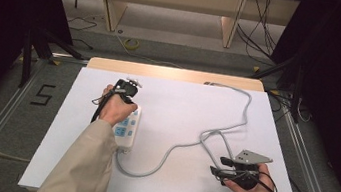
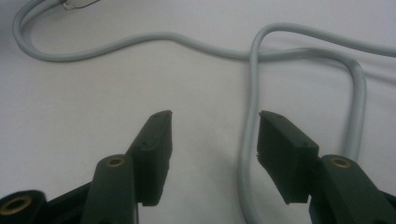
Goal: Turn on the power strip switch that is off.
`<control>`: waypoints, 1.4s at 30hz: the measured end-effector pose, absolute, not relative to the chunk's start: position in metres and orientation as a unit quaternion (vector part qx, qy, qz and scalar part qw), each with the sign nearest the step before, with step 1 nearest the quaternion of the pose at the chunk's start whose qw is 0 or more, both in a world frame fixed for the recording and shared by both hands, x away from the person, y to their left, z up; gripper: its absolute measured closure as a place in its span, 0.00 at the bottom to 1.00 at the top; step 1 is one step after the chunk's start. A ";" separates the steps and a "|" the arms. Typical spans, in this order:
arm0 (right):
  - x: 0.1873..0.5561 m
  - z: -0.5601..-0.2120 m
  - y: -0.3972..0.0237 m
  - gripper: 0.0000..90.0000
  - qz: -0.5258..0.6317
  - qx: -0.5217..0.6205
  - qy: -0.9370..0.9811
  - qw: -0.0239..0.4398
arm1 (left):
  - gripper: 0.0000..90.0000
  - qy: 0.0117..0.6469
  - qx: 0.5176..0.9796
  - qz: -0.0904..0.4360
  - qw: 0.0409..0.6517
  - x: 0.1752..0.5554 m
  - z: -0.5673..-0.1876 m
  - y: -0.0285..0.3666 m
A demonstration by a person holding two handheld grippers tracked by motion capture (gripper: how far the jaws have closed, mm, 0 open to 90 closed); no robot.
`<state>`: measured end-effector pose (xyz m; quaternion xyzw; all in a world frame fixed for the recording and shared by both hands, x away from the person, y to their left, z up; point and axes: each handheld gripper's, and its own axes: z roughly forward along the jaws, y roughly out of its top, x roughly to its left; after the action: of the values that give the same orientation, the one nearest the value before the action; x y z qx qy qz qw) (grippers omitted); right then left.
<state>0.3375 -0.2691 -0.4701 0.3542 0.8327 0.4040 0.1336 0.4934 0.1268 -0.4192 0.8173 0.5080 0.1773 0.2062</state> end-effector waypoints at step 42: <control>0.338 -0.470 -0.269 0.51 0.405 0.355 0.832 0.134 | 0.34 0.500 0.784 0.179 0.321 0.422 -0.421 0.196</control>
<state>0.3378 -0.2688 -0.4703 0.3554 0.8315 0.4054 0.1338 0.4218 0.1959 -0.4210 0.7844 0.4998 0.1789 0.3209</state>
